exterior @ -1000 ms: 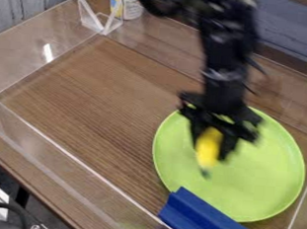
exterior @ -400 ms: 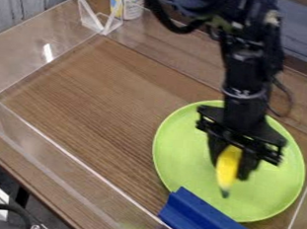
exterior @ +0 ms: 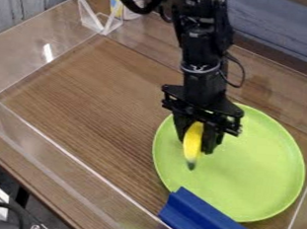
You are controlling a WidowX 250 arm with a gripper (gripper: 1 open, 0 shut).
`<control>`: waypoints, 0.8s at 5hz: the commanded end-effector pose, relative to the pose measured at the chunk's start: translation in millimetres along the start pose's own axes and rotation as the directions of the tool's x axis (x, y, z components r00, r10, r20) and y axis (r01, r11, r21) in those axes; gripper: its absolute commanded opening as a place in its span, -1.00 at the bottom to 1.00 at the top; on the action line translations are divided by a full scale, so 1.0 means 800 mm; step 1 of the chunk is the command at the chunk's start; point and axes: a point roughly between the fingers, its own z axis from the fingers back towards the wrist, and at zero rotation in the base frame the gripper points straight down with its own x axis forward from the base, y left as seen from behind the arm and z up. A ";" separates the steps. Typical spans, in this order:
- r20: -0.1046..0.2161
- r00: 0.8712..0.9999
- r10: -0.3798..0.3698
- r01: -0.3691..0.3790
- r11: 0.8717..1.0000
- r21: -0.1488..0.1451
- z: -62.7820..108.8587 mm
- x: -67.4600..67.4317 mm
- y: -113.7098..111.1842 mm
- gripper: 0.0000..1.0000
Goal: Put the banana in the green plate
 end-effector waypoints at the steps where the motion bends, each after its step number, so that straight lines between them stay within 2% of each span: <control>1: 0.052 0.998 -0.017 0.018 1.000 -0.011 0.014 0.013 -0.021 -1.00; 3: 0.033 0.998 -0.048 0.048 0.999 -0.008 -0.015 0.028 -0.072 -1.00; 4: 0.017 0.998 -0.061 0.061 0.998 -0.002 -0.029 0.031 -0.085 -1.00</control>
